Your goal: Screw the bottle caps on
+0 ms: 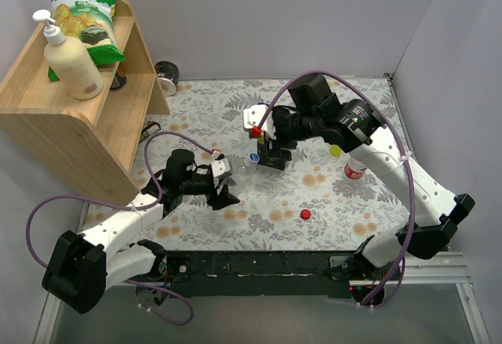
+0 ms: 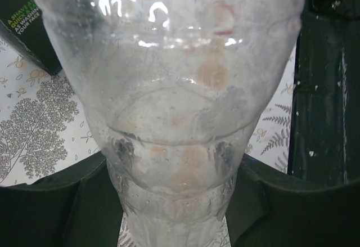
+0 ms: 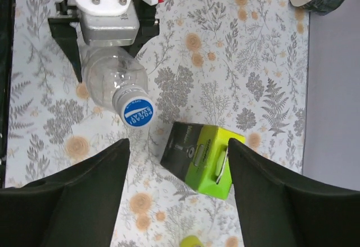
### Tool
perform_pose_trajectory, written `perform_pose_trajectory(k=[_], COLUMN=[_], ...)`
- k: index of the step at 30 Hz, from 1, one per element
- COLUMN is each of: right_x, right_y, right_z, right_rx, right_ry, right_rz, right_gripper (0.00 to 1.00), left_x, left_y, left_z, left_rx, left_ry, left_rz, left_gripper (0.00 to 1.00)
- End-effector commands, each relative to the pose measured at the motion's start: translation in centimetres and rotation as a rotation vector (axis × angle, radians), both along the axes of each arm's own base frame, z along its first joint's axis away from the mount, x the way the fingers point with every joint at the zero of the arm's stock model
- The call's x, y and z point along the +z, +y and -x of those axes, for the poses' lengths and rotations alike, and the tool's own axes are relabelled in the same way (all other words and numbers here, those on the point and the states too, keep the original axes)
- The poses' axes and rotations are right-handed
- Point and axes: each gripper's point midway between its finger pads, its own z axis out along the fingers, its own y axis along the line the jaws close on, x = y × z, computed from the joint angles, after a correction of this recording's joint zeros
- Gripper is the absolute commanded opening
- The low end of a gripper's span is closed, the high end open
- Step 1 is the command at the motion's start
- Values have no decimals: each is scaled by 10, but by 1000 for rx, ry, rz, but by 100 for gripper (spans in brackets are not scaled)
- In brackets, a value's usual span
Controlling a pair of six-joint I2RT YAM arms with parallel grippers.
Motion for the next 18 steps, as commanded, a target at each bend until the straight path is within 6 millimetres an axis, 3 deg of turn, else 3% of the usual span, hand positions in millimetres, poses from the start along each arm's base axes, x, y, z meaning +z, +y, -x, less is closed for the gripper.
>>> perform_pose_trajectory(k=[1, 7, 18], right_x=[-1, -25, -33], right_y=[-9, -11, 1], right_z=[25, 44, 52], right_rx=[219, 406, 455], right_ry=[-39, -29, -47], right_rz=[87, 164, 172], right_gripper=[73, 71, 69], left_x=[0, 4, 10], left_y=[5, 4, 2], left_z=[4, -3, -3], left_rx=[-124, -132, -157], left_ry=[-113, -147, -165], left_rz=[-95, -114, -113], left_gripper=[0, 0, 0])
